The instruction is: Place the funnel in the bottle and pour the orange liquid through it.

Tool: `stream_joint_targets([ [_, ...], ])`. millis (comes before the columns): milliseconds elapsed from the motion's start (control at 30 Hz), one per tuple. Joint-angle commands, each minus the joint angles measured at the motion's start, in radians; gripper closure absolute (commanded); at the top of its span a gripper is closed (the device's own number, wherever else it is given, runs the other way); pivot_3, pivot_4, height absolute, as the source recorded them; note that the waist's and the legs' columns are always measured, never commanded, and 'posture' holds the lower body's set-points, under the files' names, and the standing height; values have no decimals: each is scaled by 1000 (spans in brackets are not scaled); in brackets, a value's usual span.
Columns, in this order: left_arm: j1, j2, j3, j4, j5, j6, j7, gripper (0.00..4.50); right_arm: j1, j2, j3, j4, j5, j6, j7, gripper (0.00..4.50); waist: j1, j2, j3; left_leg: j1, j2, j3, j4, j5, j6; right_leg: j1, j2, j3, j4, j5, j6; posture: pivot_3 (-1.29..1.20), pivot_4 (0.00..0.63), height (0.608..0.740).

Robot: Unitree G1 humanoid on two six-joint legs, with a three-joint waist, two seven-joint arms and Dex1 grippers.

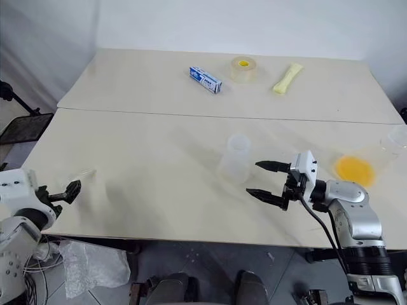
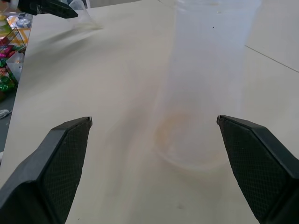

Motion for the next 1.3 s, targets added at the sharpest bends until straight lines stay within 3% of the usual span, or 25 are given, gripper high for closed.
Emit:
stream_joint_targets([
  [33,-30,69,-43,88,32,-53,-58,33,12,-14,-20,-47,14,6,-11,0,1,0,0,0,0,0,0,0,0,0,0,0,0,0,0,0,150,740],
  [167,-58,97,-75,137,28,-76,-102,903,30,-16,-30,-73,16,10,-30,0,0,0,0,0,-1,0,0,0,0,0,0,0,0,0,0,0,150,740],
  [567,-163,82,-138,155,2,-96,-161,4470,80,-30,-68,-92,19,-20,-54,0,0,0,0,0,-1,0,0,0,0,-1,0,0,0,0,0,0,150,740],
  [1000,-491,34,-332,264,-65,-231,-358,4470,93,-21,-125,-84,9,-61,-116,0,1,0,0,-1,-3,1,0,0,0,-1,0,-1,0,0,0,0,150,740],
  [1300,-830,-8,-530,550,-64,-428,-703,4470,121,-10,-172,-127,15,-88,-202,0,-1,-1,0,0,-5,3,-1,0,0,-1,0,-2,0,0,0,0,150,740],
])
